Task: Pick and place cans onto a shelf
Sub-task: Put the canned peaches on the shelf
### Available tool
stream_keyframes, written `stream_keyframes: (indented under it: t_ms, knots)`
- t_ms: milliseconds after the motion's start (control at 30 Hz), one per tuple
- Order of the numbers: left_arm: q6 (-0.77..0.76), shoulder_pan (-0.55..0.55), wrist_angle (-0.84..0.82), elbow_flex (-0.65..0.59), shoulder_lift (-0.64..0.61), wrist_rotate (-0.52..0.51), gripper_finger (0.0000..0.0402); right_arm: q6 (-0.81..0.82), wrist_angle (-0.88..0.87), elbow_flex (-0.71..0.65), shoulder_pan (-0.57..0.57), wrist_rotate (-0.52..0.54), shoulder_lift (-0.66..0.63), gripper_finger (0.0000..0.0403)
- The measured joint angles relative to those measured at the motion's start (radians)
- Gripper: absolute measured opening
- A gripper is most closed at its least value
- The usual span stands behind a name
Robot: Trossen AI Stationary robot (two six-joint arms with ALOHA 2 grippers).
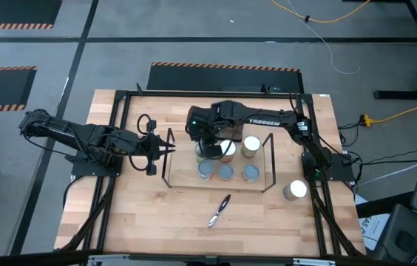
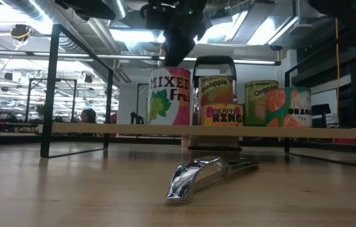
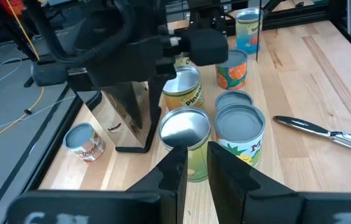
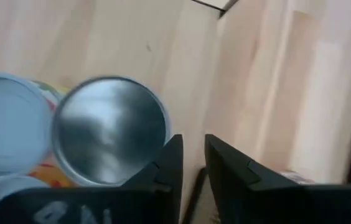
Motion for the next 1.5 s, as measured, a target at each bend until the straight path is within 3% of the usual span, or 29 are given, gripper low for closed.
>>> stream_keyframes:
  t_ms: [133, 1033, 1333, 1500]
  knots:
    - [0.0, 0.0, 0.0, 0.0, 0.0, 0.0, 0.0055, 0.033, 0.0, 0.0, -0.007, -0.058, 0.0, 0.0071]
    - [0.0, 0.0, -0.006, 0.0, 0.0, 0.0, 0.0055, 0.032, 0.006, 0.0, -0.009, -0.087, 0.038, 0.0071]
    - [0.0, 0.0, -0.009, 0.0, 0.0, 0.0, 0.0055, 0.037, -0.008, 0.0, -0.009, -0.087, 0.038, 0.0011]
    - [0.0, 0.0, -0.009, 0.0, 0.0, 0.0, 0.0055, 0.084, -0.01, 0.0, -0.01, -0.081, 0.038, 0.0005]
